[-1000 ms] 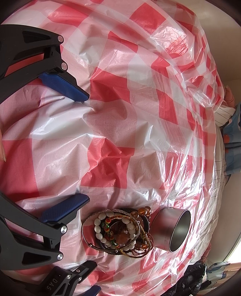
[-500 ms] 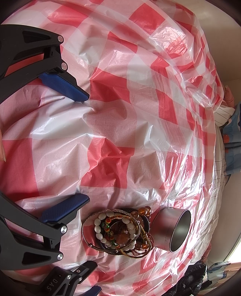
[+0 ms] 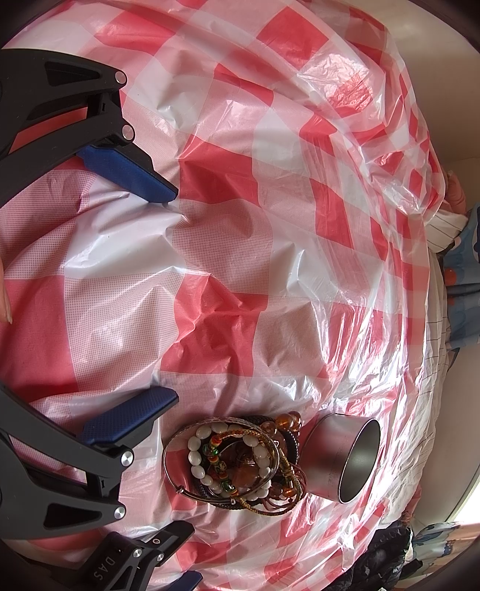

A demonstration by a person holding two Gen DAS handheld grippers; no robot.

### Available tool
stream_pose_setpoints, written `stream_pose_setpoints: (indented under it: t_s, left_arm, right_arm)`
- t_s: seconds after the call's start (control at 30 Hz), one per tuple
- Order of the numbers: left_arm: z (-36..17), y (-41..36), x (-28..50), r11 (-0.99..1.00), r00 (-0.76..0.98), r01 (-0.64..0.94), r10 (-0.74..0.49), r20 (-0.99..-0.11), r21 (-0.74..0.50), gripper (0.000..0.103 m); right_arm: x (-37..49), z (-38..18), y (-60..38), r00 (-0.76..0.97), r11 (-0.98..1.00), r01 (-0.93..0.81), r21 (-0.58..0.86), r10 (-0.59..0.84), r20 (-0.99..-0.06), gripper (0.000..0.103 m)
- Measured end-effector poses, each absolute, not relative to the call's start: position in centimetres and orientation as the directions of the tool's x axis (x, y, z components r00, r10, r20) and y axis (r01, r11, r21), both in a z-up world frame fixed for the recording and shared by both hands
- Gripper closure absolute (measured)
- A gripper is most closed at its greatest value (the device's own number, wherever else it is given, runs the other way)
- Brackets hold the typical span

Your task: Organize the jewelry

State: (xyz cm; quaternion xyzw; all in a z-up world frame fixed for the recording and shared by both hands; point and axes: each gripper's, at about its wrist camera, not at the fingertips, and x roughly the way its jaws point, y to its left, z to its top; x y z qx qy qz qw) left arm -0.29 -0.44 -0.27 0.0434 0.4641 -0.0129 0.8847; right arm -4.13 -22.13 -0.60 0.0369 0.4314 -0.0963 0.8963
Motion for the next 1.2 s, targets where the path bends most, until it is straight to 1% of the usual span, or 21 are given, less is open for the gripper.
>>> stream_pose_setpoints:
  t_s: [1.03,1.2]
  left_arm:
    - [-0.26,-0.17,-0.23,0.996,0.571,0.064,0.013,-0.821,0.06,0.007]
    - [0.38,-0.05,-0.61,0.995,0.602,0.078,-0.003,-0.799,0.055,0.007]
  right_arm:
    - [-4.13,-0.59,-22.05,0.609,0.979,0.204,-0.018,-0.142,-0.781,0.007]
    - [-4.13,-0.59,-22.04,0.609,0.979,0.204,-0.019,-0.142,-0.781,0.007]
